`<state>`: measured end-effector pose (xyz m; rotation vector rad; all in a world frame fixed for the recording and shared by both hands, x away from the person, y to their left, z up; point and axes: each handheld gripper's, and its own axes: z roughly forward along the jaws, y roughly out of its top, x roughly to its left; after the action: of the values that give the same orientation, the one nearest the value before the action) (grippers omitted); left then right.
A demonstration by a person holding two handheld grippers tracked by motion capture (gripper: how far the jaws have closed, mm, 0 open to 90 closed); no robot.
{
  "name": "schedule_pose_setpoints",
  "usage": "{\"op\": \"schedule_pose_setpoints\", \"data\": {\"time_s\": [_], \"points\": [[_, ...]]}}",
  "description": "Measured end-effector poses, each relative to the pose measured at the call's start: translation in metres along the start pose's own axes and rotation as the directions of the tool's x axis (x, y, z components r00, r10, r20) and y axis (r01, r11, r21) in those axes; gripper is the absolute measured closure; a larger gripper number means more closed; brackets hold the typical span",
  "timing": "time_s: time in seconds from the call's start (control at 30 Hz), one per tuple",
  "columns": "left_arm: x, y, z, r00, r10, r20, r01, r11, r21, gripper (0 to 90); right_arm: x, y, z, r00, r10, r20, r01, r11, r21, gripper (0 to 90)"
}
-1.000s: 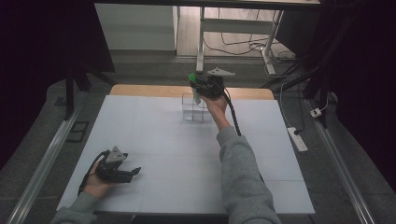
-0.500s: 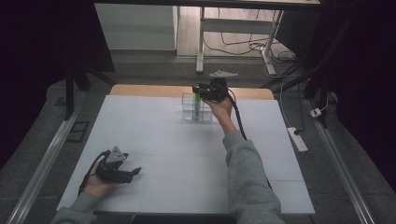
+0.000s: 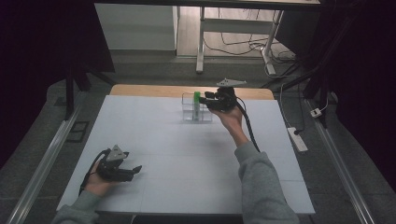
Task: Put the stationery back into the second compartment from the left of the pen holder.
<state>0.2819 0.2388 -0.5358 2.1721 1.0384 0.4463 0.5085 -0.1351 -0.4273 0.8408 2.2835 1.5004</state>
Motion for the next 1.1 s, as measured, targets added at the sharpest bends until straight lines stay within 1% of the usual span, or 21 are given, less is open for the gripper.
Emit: {"op": "schedule_pose_setpoints", "data": {"time_s": [0.13, 0.3, 0.47, 0.6, 0.8, 0.87, 0.97, 1.1], "points": [[0.001, 0.003, 0.002, 1.0, -0.01, 0.002, 0.01, 0.9999, -0.012, 22.4, 0.001, -0.01, -0.012, 1.0, 0.009, -0.002, -0.009, 1.0, 0.022, 53.3], [0.0, 0.005, 0.004, 0.9999, 0.009, 0.011, -0.009, 1.0, -0.004, 22.3, 0.003, -0.024, -0.026, 0.9998, 0.019, 0.005, -0.019, 0.999, 0.042, 52.9], [0.0, 0.005, 0.004, 0.9998, 0.011, 0.015, -0.011, 0.9999, -0.012, 22.3, 0.009, -0.039, -0.041, 0.9997, 0.022, 0.013, -0.023, 0.998, 0.064, 51.8], [-0.001, 0.005, 0.003, 0.9998, 0.01, 0.018, -0.009, 0.9998, -0.015, 22.3, 0.014, -0.051, -0.054, 0.9998, 0.013, 0.013, -0.014, 0.997, 0.08, 51.0], [-0.002, 0.006, 0.002, 0.9997, 0.012, 0.02, -0.012, 0.9998, -0.018, 22.2, 0.02, -0.07, -0.076, 0.9996, 0.021, 0.017, -0.023, 0.994, 0.103, 49.8], [-0.002, 0.006, 0.002, 0.9997, 0.011, 0.02, -0.011, 0.9998, -0.019, 22.1, 0.024, -0.077, -0.084, 0.9997, 0.012, 0.023, -0.015, 0.993, 0.116, 49.2], [-0.002, 0.006, 0.003, 0.9997, 0.011, 0.02, -0.01, 0.9998, -0.016, 22.1, 0.027, -0.086, -0.098, 0.9993, 0.026, 0.028, -0.029, 0.993, 0.114, 48.9], [-0.002, 0.006, 0.003, 0.9997, 0.01, 0.02, -0.01, 0.9998, -0.014, 22.0, 0.031, -0.098, -0.114, 0.9992, 0.024, 0.032, -0.027, 0.994, 0.109, 48.4]]}}
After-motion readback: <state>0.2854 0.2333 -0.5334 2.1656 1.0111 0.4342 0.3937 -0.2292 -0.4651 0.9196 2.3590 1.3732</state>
